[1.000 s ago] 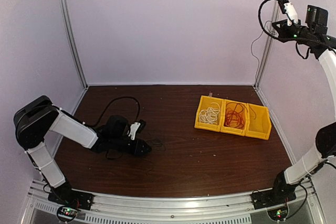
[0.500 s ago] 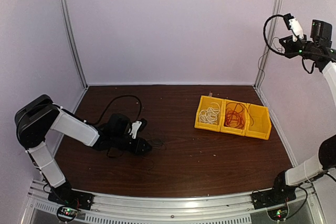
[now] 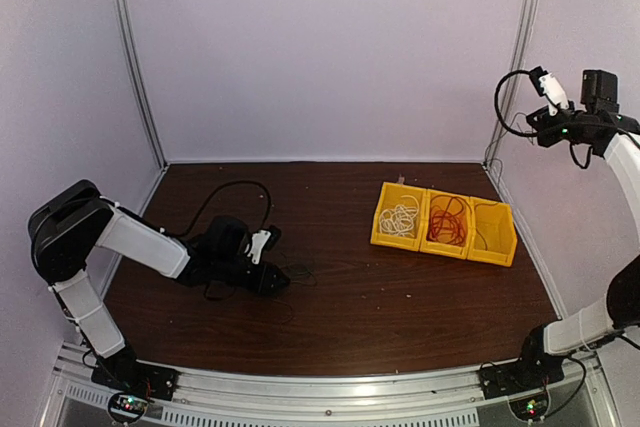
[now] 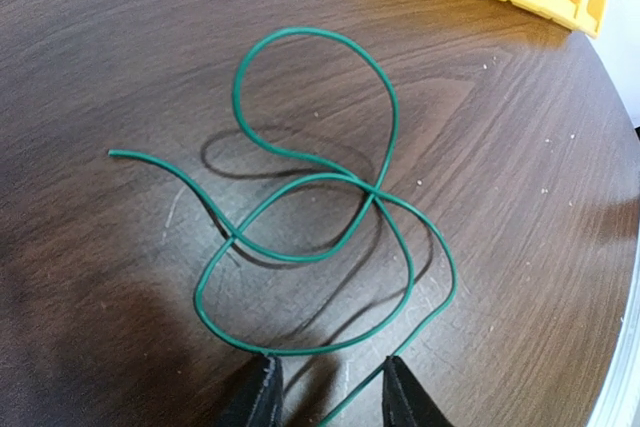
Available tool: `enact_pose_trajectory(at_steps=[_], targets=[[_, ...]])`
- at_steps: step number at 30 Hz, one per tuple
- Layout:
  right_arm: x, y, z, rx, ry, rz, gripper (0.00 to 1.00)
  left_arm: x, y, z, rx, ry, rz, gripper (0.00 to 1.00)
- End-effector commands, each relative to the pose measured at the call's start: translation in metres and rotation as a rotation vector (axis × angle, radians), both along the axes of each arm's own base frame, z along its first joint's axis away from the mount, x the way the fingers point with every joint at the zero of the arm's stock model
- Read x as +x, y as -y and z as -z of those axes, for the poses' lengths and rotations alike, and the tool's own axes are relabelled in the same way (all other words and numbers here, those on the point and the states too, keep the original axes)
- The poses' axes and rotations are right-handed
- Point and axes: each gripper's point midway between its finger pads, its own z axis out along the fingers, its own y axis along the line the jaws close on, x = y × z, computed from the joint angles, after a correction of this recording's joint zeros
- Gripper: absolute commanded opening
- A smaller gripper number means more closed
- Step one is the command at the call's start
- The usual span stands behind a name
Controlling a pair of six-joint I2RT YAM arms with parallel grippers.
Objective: Untangle the cables
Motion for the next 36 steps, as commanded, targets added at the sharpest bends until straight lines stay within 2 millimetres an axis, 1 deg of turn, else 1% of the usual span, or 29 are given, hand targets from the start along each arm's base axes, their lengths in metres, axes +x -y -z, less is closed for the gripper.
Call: enact_pose_trajectory(at_steps=[1,5,10,13,20,22,25,27,28,29,31,34,35,36], targets=[[-0.005,-0.008,0.069,0.056,-0.152,-0.044,0.00,-0.008,-0.018,0.027,0.112,-0.057,-0.026,0.36],[-0.008,-0.009,0.112,0.090,-0.227,-0.044,0.00,-0.007,-0.019,0.027,0.118,-0.057,-0.028,0.36],[-0.014,-0.013,0.161,0.130,-0.312,-0.047,0.00,-0.007,-0.020,0.027,0.126,-0.055,-0.030,0.36],[-0.012,-0.010,0.191,0.144,-0.360,-0.033,0.00,-0.007,-0.021,0.028,0.128,-0.058,-0.032,0.36],[-0.002,-0.003,0.268,0.204,-0.525,0.004,0.00,-0.006,-0.020,0.028,0.126,-0.058,-0.036,0.36],[0.000,-0.004,0.285,0.231,-0.565,0.002,0.00,-0.007,-0.021,0.028,0.128,-0.057,-0.037,0.36],[0.002,-0.007,0.306,0.260,-0.618,-0.005,0.00,-0.008,-0.022,0.029,0.132,-0.060,-0.038,0.36],[0.000,-0.007,0.314,0.262,-0.656,-0.006,0.00,-0.008,-0.023,0.030,0.135,-0.061,-0.040,0.36],[-0.001,-0.009,0.313,0.264,-0.668,-0.015,0.05,-0.008,-0.023,0.029,0.135,-0.061,-0.040,0.36],[-0.003,-0.011,0.306,0.267,-0.662,-0.024,0.11,-0.008,-0.023,0.030,0.138,-0.061,-0.042,0.36],[-0.005,-0.011,0.286,0.256,-0.619,-0.029,0.25,-0.007,-0.024,0.030,0.139,-0.058,-0.044,0.36],[-0.006,-0.010,0.255,0.225,-0.564,-0.031,0.35,-0.007,-0.023,0.031,0.140,-0.061,-0.045,0.37],[-0.005,-0.009,0.246,0.216,-0.554,-0.028,0.37,-0.007,-0.023,0.032,0.141,-0.064,-0.045,0.37],[-0.006,-0.009,0.242,0.209,-0.554,-0.029,0.39,-0.007,-0.022,0.032,0.140,-0.065,-0.044,0.36]])
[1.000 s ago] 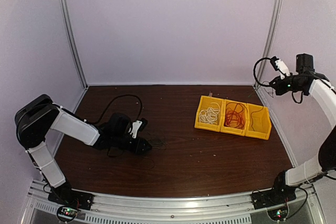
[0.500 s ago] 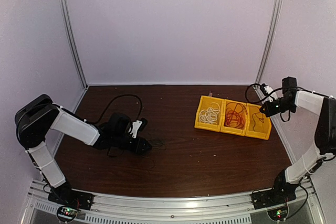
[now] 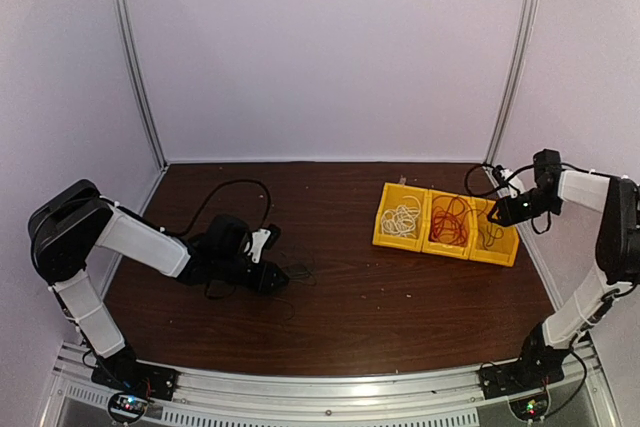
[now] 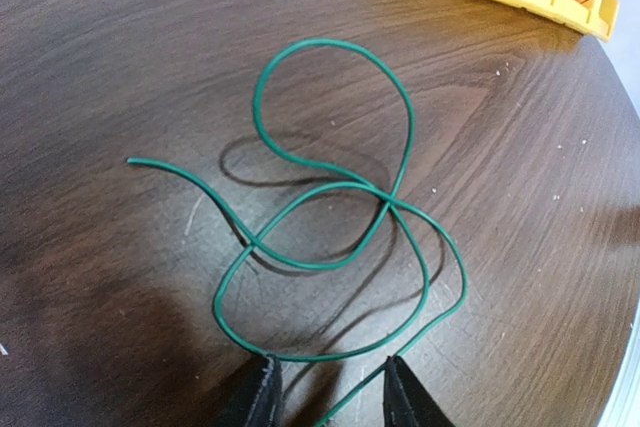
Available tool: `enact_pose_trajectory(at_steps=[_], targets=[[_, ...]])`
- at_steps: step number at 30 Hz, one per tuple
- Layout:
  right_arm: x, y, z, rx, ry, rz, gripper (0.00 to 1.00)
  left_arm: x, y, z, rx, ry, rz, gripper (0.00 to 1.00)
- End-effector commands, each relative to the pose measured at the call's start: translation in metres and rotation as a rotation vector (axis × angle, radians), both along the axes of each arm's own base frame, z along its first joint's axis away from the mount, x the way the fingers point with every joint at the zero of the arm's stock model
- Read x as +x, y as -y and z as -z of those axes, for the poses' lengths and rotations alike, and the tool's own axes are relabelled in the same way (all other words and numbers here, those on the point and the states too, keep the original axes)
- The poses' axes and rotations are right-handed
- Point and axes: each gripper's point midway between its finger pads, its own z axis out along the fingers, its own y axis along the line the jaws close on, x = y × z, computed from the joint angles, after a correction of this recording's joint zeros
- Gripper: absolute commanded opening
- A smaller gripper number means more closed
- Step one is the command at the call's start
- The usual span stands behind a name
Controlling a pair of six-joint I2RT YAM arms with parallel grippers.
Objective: Untangle the cables
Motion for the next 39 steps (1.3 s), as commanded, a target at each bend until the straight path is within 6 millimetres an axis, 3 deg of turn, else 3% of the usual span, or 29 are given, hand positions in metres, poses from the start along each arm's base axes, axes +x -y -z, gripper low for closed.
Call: enact_pose_trajectory(at_steps=[1,10,13,25,31,34,37,39], targets=[[0.006,0.003,-0.052,-0.035,0.091,-0.012,0.41,-0.011,-0.019,0.032,0.117,-0.080,-0.025,0.37],[0.009,-0.019,-0.052,-0.025,0.080,-0.152,0.46,-0.010,-0.017,0.032,0.114,-0.084,-0.019,0.37],[0.012,-0.027,-0.042,-0.034,0.033,-0.203,0.47,-0.010,-0.017,0.031,0.114,-0.081,-0.020,0.37],[0.030,-0.023,-0.021,-0.048,-0.033,-0.224,0.44,-0.011,-0.019,0.028,0.110,-0.078,-0.031,0.37],[0.027,-0.028,-0.012,-0.006,-0.076,-0.246,0.28,-0.010,-0.018,0.028,0.108,-0.076,-0.031,0.37],[0.028,-0.030,-0.012,0.005,-0.078,-0.246,0.14,-0.010,-0.018,0.028,0.108,-0.076,-0.031,0.37],[0.028,-0.030,-0.023,-0.001,-0.061,-0.247,0.01,-0.011,-0.018,0.028,0.106,-0.078,-0.029,0.37],[0.027,-0.031,-0.037,-0.001,-0.037,-0.250,0.00,-0.010,-0.018,0.028,0.107,-0.077,-0.030,0.37]])
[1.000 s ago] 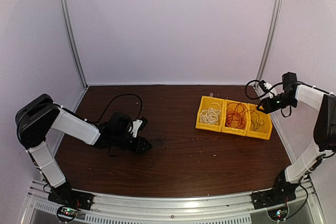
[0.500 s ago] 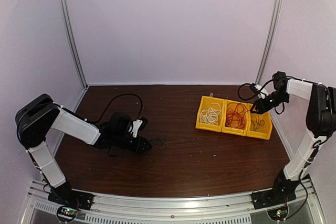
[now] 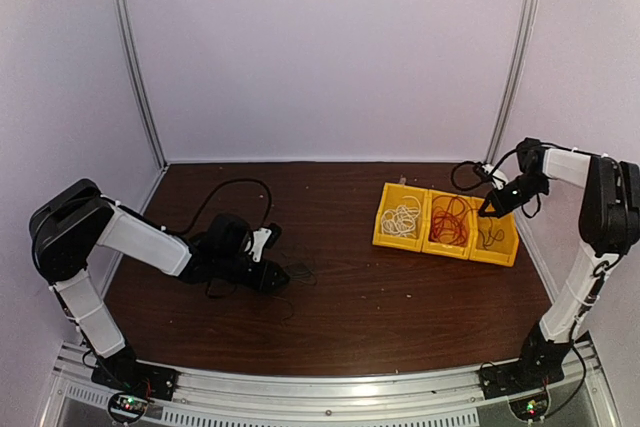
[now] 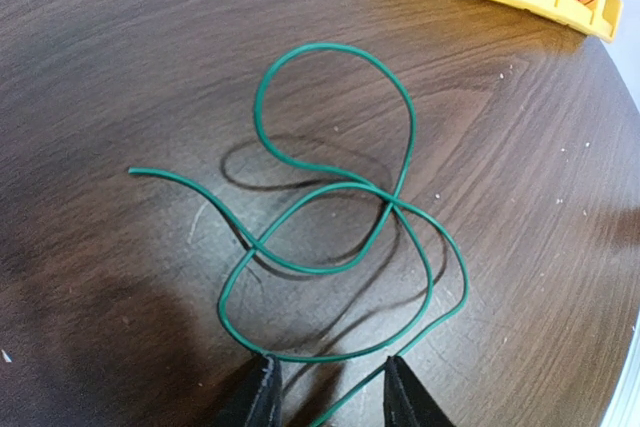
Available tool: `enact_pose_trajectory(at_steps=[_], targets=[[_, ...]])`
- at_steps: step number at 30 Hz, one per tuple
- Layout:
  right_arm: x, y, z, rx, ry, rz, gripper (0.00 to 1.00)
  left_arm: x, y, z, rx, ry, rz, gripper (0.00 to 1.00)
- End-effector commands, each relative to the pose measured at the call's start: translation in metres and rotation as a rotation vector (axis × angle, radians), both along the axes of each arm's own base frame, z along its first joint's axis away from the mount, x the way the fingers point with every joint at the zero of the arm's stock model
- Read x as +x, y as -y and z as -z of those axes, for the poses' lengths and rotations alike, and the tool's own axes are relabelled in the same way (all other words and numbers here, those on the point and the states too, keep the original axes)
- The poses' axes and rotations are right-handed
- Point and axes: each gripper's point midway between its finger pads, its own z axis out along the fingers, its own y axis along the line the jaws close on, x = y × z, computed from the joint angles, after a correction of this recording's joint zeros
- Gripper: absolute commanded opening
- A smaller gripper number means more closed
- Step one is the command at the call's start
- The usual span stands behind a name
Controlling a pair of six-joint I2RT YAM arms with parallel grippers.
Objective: Untangle the cables
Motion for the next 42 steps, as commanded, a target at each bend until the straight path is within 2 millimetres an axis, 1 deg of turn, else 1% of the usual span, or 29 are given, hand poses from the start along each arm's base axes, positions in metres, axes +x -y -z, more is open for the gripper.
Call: enact_pose_trajectory(at_steps=[1,5,9,11,13,15,21,23,25,26,28,29,30,32,35,37,40,42], targets=[[0.002,-0.006,-0.037,0.022,0.066,-0.020,0.00,-0.013,-0.019,0.028,0.100,-0.078,-0.025,0.37],[-0.002,-0.008,-0.095,0.042,0.194,0.001,0.00,-0.013,-0.019,0.027,0.099,-0.076,-0.023,0.37],[-0.017,-0.010,-0.151,0.040,0.334,0.020,0.00,-0.014,-0.020,0.029,0.099,-0.076,-0.024,0.37],[-0.026,-0.009,-0.172,0.023,0.398,0.040,0.00,-0.014,-0.019,0.029,0.096,-0.077,-0.022,0.37],[-0.034,-0.007,-0.186,0.002,0.446,0.059,0.00,-0.014,-0.018,0.029,0.092,-0.077,-0.020,0.37],[-0.042,-0.005,-0.194,-0.021,0.479,0.077,0.00,-0.014,-0.017,0.029,0.090,-0.076,-0.017,0.37],[-0.058,0.002,-0.194,-0.067,0.495,0.110,0.00,-0.014,-0.016,0.028,0.089,-0.072,-0.007,0.37],[-0.062,0.003,-0.200,-0.074,0.506,0.119,0.00,-0.015,-0.016,0.027,0.088,-0.072,-0.004,0.37],[-0.064,0.009,-0.213,-0.082,0.537,0.156,0.00,-0.014,-0.016,0.026,0.087,-0.070,-0.006,0.37],[-0.063,0.017,-0.221,-0.105,0.562,0.200,0.00,-0.014,-0.016,0.026,0.086,-0.069,-0.006,0.37],[-0.060,0.040,-0.238,-0.161,0.615,0.310,0.00,-0.013,-0.014,0.025,0.082,-0.068,-0.004,0.37],[-0.059,0.050,-0.240,-0.188,0.625,0.348,0.00,-0.013,-0.014,0.025,0.081,-0.068,-0.004,0.37],[-0.057,0.059,-0.237,-0.218,0.620,0.382,0.00,-0.013,-0.013,0.024,0.079,-0.066,-0.002,0.37],[-0.047,0.071,-0.217,-0.246,0.567,0.428,0.00,-0.013,-0.012,0.024,0.077,-0.063,-0.001,0.37],[-0.036,0.081,-0.186,-0.252,0.489,0.472,0.00,-0.013,-0.012,0.023,0.076,-0.061,-0.002,0.37],[-0.033,0.089,-0.173,-0.258,0.467,0.503,0.00,-0.013,-0.012,0.023,0.076,-0.059,-0.002,0.37],[-0.034,0.102,-0.170,-0.279,0.463,0.541,0.00,-0.015,-0.013,0.022,0.078,-0.056,-0.005,0.37],[-0.041,0.112,-0.178,-0.298,0.475,0.569,0.00,-0.015,-0.015,0.021,0.079,-0.055,-0.006,0.37]])
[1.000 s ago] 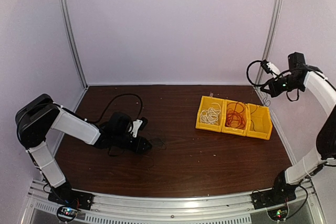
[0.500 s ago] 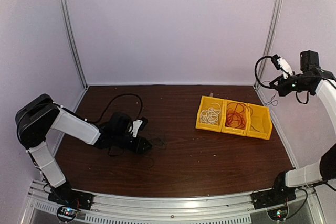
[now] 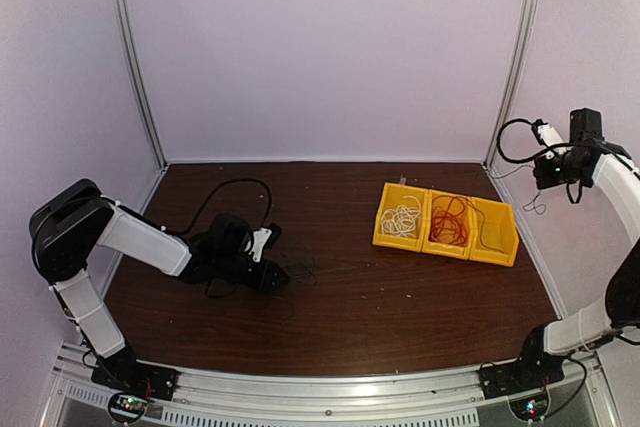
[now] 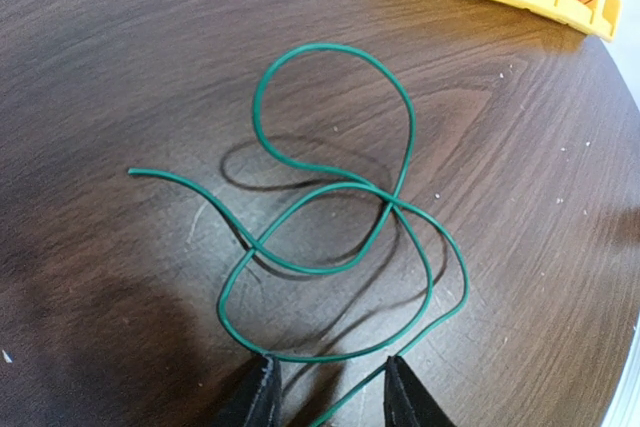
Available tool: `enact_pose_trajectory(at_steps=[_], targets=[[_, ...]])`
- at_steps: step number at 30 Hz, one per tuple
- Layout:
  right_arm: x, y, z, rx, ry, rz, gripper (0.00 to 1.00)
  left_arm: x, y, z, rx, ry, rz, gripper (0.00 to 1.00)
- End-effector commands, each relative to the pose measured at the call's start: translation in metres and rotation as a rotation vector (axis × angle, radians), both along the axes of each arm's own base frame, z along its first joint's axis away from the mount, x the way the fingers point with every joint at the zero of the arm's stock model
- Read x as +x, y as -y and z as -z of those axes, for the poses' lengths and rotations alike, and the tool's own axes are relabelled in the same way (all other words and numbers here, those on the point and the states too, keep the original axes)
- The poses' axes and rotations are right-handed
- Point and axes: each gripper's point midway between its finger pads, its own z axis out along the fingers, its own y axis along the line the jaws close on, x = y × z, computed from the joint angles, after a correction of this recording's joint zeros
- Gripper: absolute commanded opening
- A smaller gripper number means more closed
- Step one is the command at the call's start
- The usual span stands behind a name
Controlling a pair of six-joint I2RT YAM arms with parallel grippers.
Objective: Untangle the cables
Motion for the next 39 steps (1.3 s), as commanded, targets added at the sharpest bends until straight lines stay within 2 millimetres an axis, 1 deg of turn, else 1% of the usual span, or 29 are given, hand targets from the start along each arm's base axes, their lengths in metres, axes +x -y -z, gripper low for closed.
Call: enact_pose_trajectory(at_steps=[1,4,6,7,9,13,16,21,25,27,29,32,34,36,39], targets=[[-0.011,0.028,-0.028,-0.046,0.075,0.100,0.00,-0.015,-0.016,0.022,0.079,-0.056,-0.010,0.37],[-0.032,0.027,-0.056,-0.086,0.146,0.091,0.00,-0.015,-0.018,0.023,0.085,-0.057,-0.014,0.37],[-0.046,0.023,-0.074,-0.121,0.194,0.081,0.00,-0.016,-0.018,0.023,0.084,-0.057,-0.013,0.37],[-0.051,0.021,-0.081,-0.128,0.211,0.080,0.00,-0.016,-0.018,0.024,0.085,-0.058,-0.013,0.37],[-0.056,0.018,-0.083,-0.117,0.210,0.078,0.00,-0.016,-0.017,0.025,0.084,-0.061,-0.009,0.37],[-0.057,0.021,-0.076,-0.114,0.204,0.096,0.00,-0.015,-0.014,0.025,0.080,-0.063,0.002,0.37],[-0.054,0.019,-0.063,-0.101,0.174,0.080,0.00,-0.015,-0.015,0.023,0.080,-0.057,-0.002,0.37],[-0.041,0.009,-0.034,-0.024,0.114,0.009,0.00,-0.017,-0.018,0.024,0.078,-0.057,-0.012,0.37],[-0.034,-0.005,-0.025,0.046,0.097,-0.060,0.00,-0.018,-0.020,0.024,0.076,-0.057,-0.021,0.37],[-0.033,-0.014,-0.024,0.080,0.094,-0.106,0.00,-0.019,-0.021,0.025,0.075,-0.059,-0.024,0.38],[-0.035,-0.023,-0.030,0.095,0.105,-0.152,0.00,-0.019,-0.021,0.025,0.074,-0.058,-0.026,0.38],[-0.038,-0.028,-0.043,0.096,0.136,-0.167,0.00,-0.018,-0.020,0.025,0.075,-0.059,-0.027,0.38],[-0.039,-0.028,-0.045,0.097,0.139,-0.168,0.00,-0.017,-0.019,0.026,0.074,-0.060,-0.023,0.38],[-0.039,-0.029,-0.036,0.109,0.121,-0.172,0.00,-0.016,-0.017,0.027,0.073,-0.063,-0.020,0.38],[-0.039,-0.036,-0.009,0.167,0.065,-0.196,0.00,-0.016,-0.015,0.028,0.073,-0.063,-0.014,0.38]])
